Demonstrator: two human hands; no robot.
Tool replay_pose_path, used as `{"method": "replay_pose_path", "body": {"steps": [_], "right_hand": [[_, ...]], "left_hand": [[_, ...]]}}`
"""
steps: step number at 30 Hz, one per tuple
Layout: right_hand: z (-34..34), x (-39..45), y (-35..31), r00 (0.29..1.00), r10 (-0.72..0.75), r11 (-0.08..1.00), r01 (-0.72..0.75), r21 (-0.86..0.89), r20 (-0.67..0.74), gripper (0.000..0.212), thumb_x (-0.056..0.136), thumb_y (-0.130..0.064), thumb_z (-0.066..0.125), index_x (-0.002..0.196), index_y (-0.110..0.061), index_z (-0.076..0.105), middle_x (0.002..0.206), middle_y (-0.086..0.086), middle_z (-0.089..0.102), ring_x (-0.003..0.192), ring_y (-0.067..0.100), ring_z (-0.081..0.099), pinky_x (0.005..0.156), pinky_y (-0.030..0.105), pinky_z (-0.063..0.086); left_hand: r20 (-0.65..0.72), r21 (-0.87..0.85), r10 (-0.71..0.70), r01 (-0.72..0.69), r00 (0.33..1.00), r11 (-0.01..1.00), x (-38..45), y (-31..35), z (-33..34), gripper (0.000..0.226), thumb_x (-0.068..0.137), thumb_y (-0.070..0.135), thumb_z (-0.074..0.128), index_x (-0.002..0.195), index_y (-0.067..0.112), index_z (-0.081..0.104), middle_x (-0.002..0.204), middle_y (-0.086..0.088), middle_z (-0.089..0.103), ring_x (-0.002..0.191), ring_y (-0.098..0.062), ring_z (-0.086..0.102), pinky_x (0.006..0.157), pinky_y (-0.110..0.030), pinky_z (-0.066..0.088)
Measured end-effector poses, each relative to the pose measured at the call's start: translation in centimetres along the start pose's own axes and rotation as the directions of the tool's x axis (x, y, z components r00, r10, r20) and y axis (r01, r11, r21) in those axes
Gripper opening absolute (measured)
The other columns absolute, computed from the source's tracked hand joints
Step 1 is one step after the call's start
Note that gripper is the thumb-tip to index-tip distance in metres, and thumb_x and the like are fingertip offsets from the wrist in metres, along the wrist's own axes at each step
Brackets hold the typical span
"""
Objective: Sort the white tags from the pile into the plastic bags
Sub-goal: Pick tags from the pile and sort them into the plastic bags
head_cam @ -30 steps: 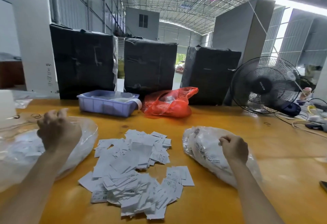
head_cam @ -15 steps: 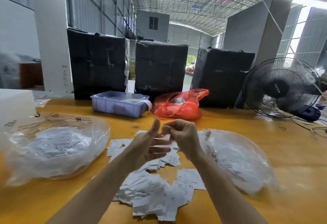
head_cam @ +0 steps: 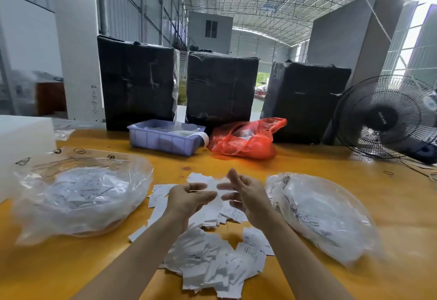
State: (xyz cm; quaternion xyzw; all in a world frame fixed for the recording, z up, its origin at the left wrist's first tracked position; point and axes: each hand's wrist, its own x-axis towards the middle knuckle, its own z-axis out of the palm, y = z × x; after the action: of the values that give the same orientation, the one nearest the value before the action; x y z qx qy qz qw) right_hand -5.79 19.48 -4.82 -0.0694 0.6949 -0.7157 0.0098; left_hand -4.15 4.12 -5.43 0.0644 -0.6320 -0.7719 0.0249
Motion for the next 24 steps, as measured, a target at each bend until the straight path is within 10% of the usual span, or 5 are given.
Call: {"method": "replay_pose_path", "body": {"steps": [8,14,18,21,24], "right_hand": [[-0.1,-0.3,0.8,0.998,-0.011,1.000,0.010,0.009,0.057,0.005,0.081,-0.013,0.072,0.084,-0.010,0.069,0.069,0.003,0.070,0.061,0.012,0.060,0.058,0.020,0.045],[0.1,-0.6,0.6,0.990,0.077,0.995,-0.084,0.057,0.122,0.005,0.085,-0.003,0.064,0.080,-0.006,0.065,0.074,0.011,0.072,0.060,0.014,0.063,0.058,0.021,0.050],[-0.1,-0.2,0.8,0.997,-0.036,0.966,0.053,-0.252,0.071,0.007,0.086,-0.003,0.063,0.081,-0.007,0.064,0.078,0.011,0.073,0.061,0.014,0.065,0.062,0.028,0.051],[-1.3,0.9,2.0,0.952,-0.286,0.683,0.121,-0.720,-0.112,0.010,0.087,-0.006,0.059,0.093,-0.006,0.067,0.091,0.010,0.072,0.077,0.016,0.064,0.075,0.034,0.054],[-2.1,1.1,3.4,0.990,-0.133,0.516,0.034,-0.856,-0.041,0.037,0.083,-0.029,0.070,0.114,-0.009,0.064,0.112,0.004,0.065,0.100,0.017,0.060,0.085,0.028,0.049]], "left_hand": [[0.055,0.075,0.025,-0.029,0.998,0.997,0.3,0.0,-0.4,0.029,0.066,-0.002,0.080,0.088,0.009,0.064,0.062,0.001,0.064,0.061,-0.009,0.058,0.057,-0.018,0.043],[0.034,-0.212,-0.089,0.094,0.995,0.973,0.8,-0.1,-0.4,0.009,0.078,0.000,0.071,0.081,0.008,0.068,0.055,0.001,0.064,0.058,-0.010,0.054,0.048,-0.015,0.047],[-0.025,-0.324,-0.073,0.061,0.997,0.944,1.0,0.0,-0.4,0.010,0.086,0.013,0.067,0.087,0.004,0.063,0.082,-0.008,0.071,0.074,-0.018,0.066,0.061,-0.022,0.050],[-0.073,-0.270,-0.003,-0.017,0.997,0.963,0.9,0.1,-0.5,0.010,0.089,0.012,0.063,0.085,0.003,0.061,0.079,-0.011,0.071,0.065,-0.018,0.069,0.053,-0.021,0.052],[-0.105,-0.109,0.099,-0.111,0.990,0.988,0.7,-0.1,-0.7,0.009,0.082,0.007,0.070,0.081,0.000,0.063,0.064,-0.009,0.070,0.050,-0.011,0.065,0.046,-0.016,0.049]]}}
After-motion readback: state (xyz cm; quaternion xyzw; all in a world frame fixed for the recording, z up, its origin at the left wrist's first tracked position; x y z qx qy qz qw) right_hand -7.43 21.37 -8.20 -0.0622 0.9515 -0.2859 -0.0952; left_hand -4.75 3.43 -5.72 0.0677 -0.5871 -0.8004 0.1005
